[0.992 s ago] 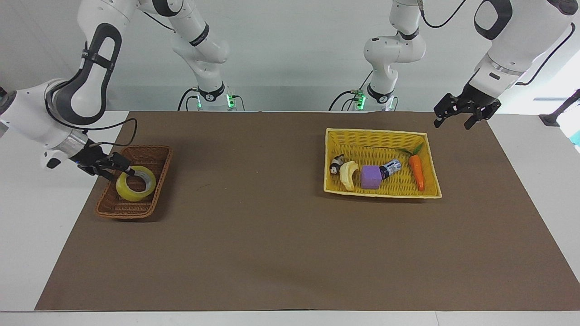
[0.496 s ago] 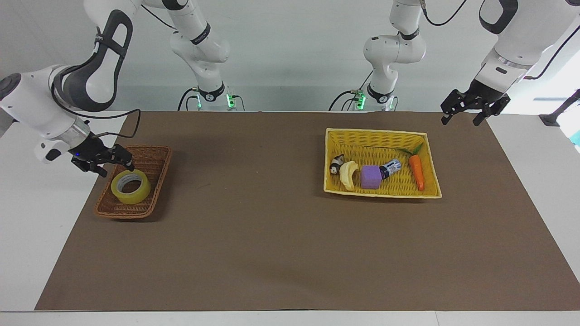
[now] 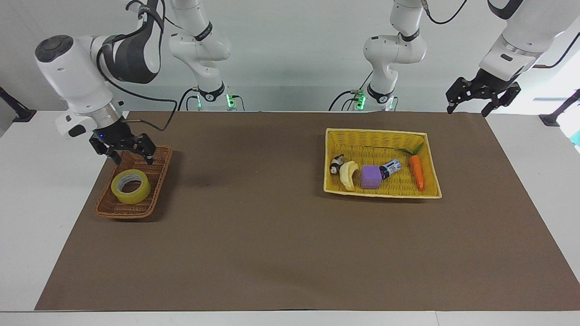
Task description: Move tape to another basket
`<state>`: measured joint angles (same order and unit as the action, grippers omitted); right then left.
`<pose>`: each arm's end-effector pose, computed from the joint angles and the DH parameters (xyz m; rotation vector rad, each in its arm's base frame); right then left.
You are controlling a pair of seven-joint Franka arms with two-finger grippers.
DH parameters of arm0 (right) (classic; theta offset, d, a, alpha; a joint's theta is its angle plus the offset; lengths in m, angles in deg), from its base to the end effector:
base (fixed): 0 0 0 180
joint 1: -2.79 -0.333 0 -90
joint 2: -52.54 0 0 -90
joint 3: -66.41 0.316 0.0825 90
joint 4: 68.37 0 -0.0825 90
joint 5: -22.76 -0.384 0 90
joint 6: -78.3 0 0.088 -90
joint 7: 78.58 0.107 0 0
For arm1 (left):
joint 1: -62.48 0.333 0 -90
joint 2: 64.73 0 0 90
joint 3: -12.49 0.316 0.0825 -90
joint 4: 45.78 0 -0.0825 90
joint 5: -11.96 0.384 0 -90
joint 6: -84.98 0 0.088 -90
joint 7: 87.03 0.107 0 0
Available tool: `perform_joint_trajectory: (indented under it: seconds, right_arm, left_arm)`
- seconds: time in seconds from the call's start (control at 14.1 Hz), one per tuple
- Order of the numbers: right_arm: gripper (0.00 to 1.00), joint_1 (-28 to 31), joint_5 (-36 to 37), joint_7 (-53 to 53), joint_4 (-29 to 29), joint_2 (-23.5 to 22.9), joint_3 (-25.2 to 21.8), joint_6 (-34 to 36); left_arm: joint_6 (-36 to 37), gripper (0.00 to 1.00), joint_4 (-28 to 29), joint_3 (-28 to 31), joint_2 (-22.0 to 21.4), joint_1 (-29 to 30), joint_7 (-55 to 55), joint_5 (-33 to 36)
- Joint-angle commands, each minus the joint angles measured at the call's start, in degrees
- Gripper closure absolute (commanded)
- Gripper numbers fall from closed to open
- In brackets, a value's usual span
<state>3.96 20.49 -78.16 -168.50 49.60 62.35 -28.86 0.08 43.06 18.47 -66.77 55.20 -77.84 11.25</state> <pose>0.5846 -0.0497 0.5375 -3.1033 0.1689 -0.1134 0.5343 -0.0124 0.6456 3.1096 -0.2871 -0.0502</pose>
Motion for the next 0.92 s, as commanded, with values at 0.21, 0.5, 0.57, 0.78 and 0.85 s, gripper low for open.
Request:
perform_joint_trajectory:
  seconds: [0.21,0.5,0.57,0.78,0.85]
  right_arm:
    - [0.00,-0.1,1.5,6.7,7.1,4.4,1.9,12.6]
    - [0.00,-3.7,4.6,10.1,9.3,4.5,2.4,15.7]
    - [0.00,-3.8,4.5,10.0,9.3,4.6,2.2,16.1]
    - [0.00,-3.2,3.1,9.2,9.3,4.9,1.7,16.0]
    - [0.00,-3.1,3.2,9.2,9.3,4.9,1.7,15.8]
  left_arm:
    - [-6.1,0.00,8.8,0.6,-4.4,-0.9,0.7,1.6]
    - [-4.1,0.00,7.8,0.5,-3.9,-0.6,-5.3,1.5]
    - [-3.3,0.00,7.1,0.4,-3.7,-0.3,-5.6,1.5]
    - [0.3,0.00,5.4,0.2,-3.6,0.0,-8.8,1.3]
    - [1.0,0.00,5.0,0.1,-3.5,0.1,-9.4,1.2]
